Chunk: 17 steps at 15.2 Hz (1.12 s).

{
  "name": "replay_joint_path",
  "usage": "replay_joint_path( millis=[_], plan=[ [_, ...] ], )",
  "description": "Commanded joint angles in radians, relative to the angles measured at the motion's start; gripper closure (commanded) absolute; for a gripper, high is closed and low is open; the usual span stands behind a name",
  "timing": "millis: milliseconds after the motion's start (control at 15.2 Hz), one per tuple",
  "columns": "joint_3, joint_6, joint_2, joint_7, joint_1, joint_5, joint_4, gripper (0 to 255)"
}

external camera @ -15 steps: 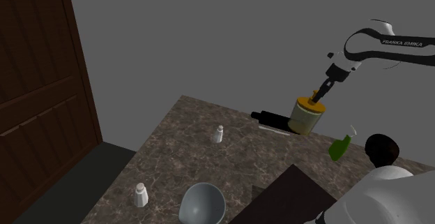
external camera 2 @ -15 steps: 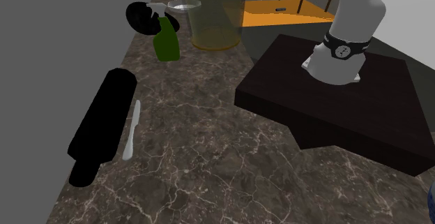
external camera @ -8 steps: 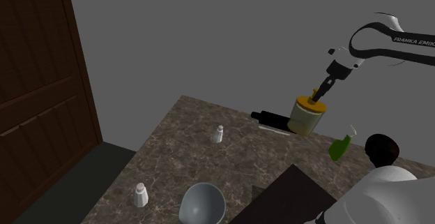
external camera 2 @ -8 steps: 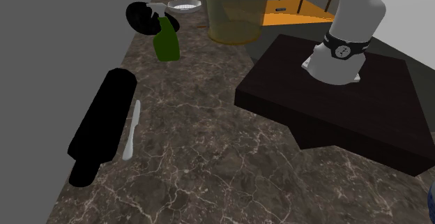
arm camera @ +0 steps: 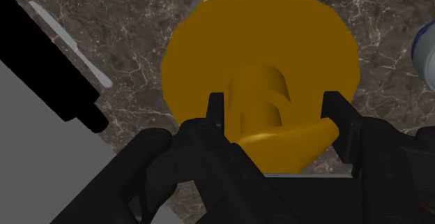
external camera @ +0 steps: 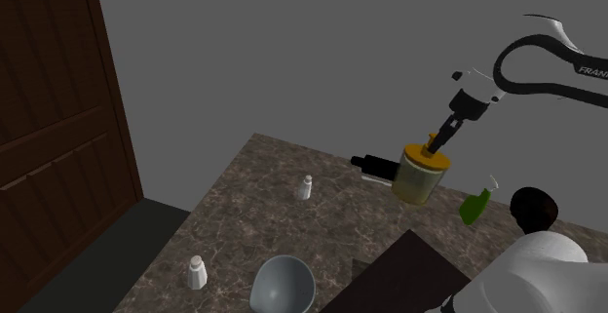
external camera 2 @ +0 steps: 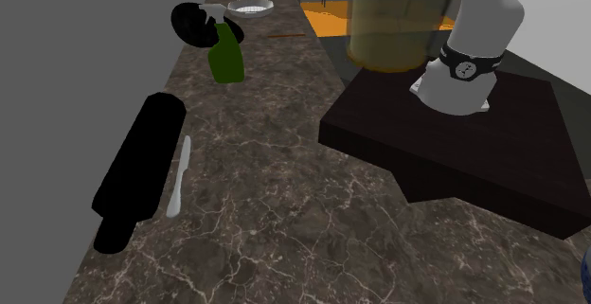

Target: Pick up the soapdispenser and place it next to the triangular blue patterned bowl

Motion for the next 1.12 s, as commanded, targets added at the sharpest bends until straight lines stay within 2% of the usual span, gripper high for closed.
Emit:
replay_joint_path(
  millis=[0, 528, 1056],
  plan=[
    [0.048, -0.014, -0.052, 0.048, 0.009, 0.024, -0.038, 255],
    [0.245, -0.074, -0.191, 0.235, 0.078, 0.157, -0.115, 255],
    [0.455, -0.105, -0.238, 0.432, 0.167, 0.318, -0.113, 255]
  ],
)
